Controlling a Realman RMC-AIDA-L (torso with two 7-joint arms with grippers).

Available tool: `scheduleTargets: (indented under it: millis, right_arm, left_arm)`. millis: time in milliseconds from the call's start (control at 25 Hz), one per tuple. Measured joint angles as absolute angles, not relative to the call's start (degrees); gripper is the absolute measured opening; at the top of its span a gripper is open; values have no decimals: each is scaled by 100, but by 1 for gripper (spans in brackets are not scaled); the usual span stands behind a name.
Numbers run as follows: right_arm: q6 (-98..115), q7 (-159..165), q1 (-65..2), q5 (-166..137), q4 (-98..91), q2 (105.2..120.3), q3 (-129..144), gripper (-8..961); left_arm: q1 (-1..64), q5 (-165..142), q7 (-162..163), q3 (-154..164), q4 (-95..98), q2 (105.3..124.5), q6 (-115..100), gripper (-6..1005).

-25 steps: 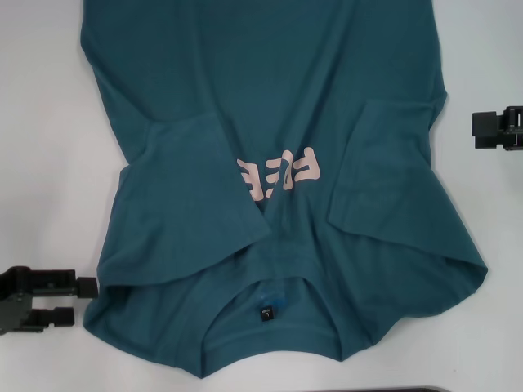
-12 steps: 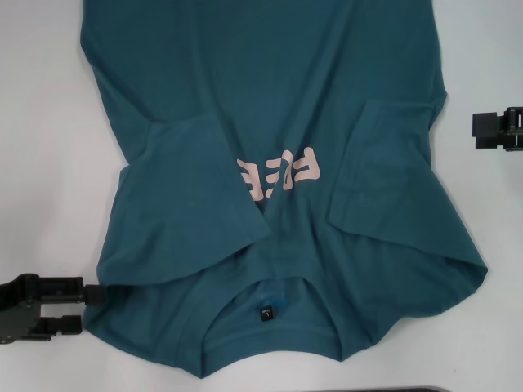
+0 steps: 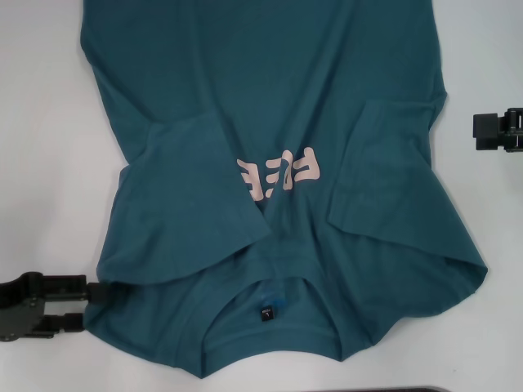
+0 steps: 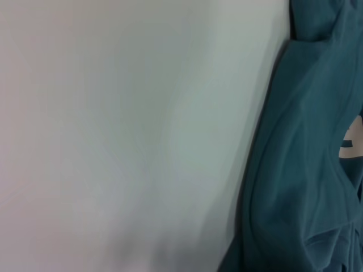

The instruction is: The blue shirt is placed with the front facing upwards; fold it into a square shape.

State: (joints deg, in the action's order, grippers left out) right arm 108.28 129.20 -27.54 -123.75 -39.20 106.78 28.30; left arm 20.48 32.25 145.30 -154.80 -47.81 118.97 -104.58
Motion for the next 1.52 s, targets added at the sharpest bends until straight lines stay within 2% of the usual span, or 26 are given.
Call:
scheduleTargets:
  millis: [1000,1520]
  right_arm:
    - [10837,12929,-2786,-12375,-3920,10677,2821,765]
    - [10837,12929,-2786,-12375,-3920,10670,2821,765]
  left_arm:
    - [2475,3236,14542,-15480,-4785,12079,-10323,703]
    - [2650,3216,14746,-15181,-4796,12095,-10252,694]
